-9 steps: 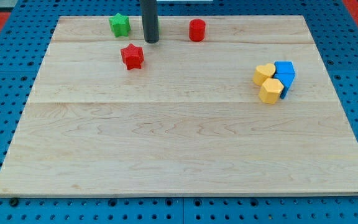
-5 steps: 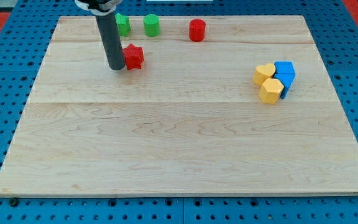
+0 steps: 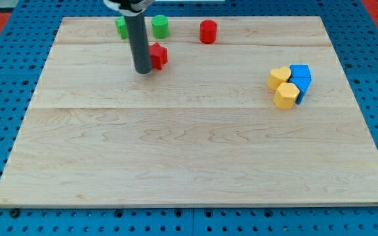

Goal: Move the red star below the green circle

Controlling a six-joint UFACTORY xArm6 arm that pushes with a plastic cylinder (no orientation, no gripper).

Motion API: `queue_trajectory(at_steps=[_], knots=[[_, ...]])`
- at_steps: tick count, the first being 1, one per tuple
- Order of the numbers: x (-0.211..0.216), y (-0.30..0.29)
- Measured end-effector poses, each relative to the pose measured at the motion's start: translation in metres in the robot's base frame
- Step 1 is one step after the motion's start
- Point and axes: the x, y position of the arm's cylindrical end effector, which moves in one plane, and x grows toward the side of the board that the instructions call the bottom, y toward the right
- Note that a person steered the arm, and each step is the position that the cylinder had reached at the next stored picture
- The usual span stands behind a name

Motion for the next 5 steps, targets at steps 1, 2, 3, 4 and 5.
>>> queue_trajectory(at_steps=[1,2,3,4,5], knots=[[-0.017,0.024],[-0.023,0.047],[-0.049,0.058],[-0.060,0.080],[-0.024,0.099]])
